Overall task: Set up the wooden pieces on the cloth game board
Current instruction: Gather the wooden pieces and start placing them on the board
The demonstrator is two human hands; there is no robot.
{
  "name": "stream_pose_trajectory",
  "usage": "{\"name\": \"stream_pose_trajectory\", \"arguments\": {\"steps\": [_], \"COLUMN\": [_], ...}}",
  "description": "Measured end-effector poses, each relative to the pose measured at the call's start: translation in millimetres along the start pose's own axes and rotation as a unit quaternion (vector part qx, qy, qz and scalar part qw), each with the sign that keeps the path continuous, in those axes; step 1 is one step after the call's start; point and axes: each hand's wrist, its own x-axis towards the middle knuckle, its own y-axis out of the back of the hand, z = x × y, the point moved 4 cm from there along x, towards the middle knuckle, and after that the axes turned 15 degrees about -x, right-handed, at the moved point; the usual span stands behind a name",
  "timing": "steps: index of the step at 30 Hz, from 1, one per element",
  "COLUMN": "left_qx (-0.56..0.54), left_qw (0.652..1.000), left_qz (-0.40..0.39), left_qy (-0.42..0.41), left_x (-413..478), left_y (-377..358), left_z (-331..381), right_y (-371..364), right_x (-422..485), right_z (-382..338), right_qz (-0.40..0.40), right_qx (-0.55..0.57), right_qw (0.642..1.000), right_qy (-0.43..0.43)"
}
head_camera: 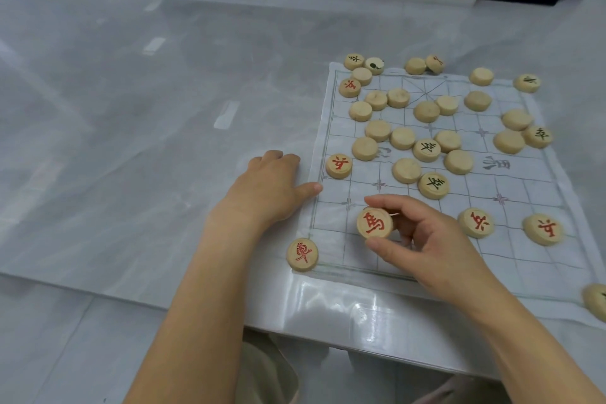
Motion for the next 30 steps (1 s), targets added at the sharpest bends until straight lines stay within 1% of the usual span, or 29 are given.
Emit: {"name": "stream_pose_trajectory", "arguments": {"steps": [3, 6, 7, 9, 11, 18, 21, 26, 28, 30], "left_qx": [0.002, 0.003, 0.003, 0.006, 0.008, 0.011, 0.009, 0.008, 0.007, 0.003], "left_qw": [1.000, 1.000, 1.000, 1.000, 1.000, 1.000, 1.000, 1.000, 1.000, 0.999], "left_qz": [-0.001, 0.002, 0.003, 0.004, 0.003, -0.002, -0.001, -0.001, -0.006, -0.009], "left_qy": [0.000, -0.001, -0.001, -0.002, -0.003, -0.013, -0.017, -0.025, -0.029, -0.032], "left_x": [0.6, 1.5, 1.8, 2.2, 2.1, 2.3, 2.3, 3.8, 3.8, 3.4], "left_y": [-0.8, -1.0, -0.9, -1.1, -2.1, -6.5, -7.4, -8.5, -9.8, -11.0], "left_z": [1.0, 1.7, 1.9, 2.4, 3.0, 5.9, 6.6, 10.1, 13.2, 16.7], "right_y": [2.2, 1.9, -0.8, -12.0, -25.5, -43.5, -42.0, -12.7, 7.4, 31.6], "right_x": [0.5, -0.5, -1.5, -3.6, -5.8, -8.3, -8.0, -3.4, 2.0, 11.6], "right_z": [3.6, -1.9, -6.1, -12.5, -11.7, -2.9, -6.0, -2.3, 8.6, 21.0], "right_qz": [0.004, -0.003, -0.010, -0.024, -0.023, 0.003, -0.006, 0.006, 0.024, 0.062], "right_qx": [-0.030, -0.103, -0.148, -0.252, -0.311, -0.384, -0.405, -0.347, -0.348, -0.346], "right_qw": [0.999, 0.994, 0.989, 0.967, 0.949, 0.921, 0.911, 0.937, 0.937, 0.935], "right_qy": [-0.018, -0.029, -0.016, 0.028, 0.055, 0.062, 0.075, 0.028, 0.000, -0.040]}}
